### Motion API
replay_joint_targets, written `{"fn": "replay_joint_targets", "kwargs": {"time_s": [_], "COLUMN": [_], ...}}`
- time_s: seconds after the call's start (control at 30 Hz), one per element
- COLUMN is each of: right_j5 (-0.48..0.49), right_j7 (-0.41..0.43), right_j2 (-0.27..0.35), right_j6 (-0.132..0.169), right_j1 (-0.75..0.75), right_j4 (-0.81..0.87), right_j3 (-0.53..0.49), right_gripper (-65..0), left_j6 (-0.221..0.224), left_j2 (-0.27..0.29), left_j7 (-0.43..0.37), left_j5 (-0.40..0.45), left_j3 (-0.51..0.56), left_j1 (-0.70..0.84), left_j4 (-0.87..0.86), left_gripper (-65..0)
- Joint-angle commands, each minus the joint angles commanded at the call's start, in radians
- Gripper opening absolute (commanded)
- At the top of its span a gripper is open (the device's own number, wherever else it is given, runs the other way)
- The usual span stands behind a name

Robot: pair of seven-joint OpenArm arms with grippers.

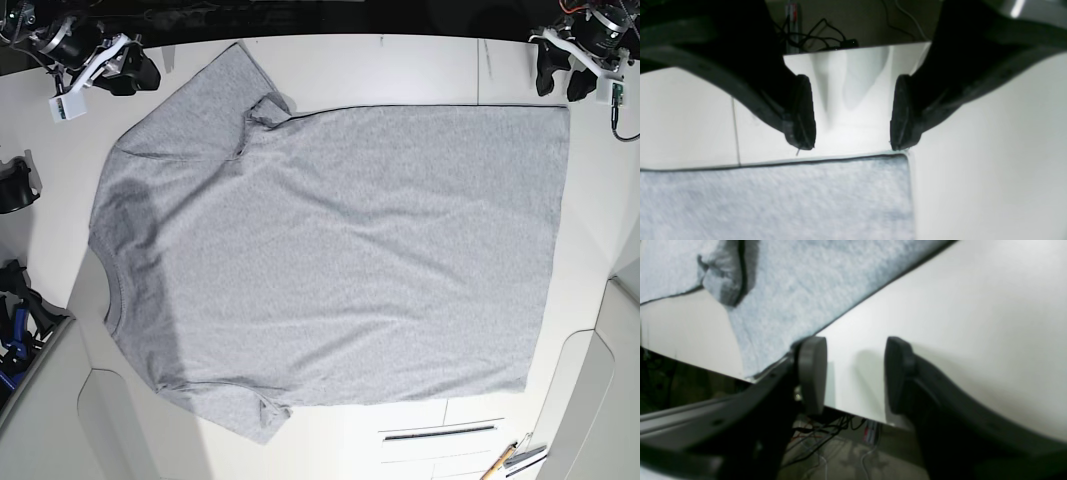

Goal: Fold the T-shirt properly
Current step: 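Lower both grippers onto the shirt's shoulder edges and close them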

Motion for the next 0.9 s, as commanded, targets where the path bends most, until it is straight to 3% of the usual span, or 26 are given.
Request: {"fn": "replay_joint_targets", "kwargs": {"time_s": [0.53,0.9], "right_j5": [0.0,-0.009], "right_j7": [-0.012,-0.008], "right_j2": [-0.167,-0.241], "right_j6": [-0.002,-0.002], "right_j1": [0.048,0.065], "right_j4": [0.0,-0.001], "right_j3": [-0.018,-0.052], "right_gripper": [-36.8,-36.8], "left_j6": [0.018,0.019], "left_j2": [-0.078,-0.086], "left_j7": [0.003,0.01], "left_j5": [-0.001,-0.002], "left_j3": [0.0,0.0], "left_j1": [-0.01,-0.035], "left_j4": [-0.044,-0.06], "left_gripper": [-26.1,-26.1]}}
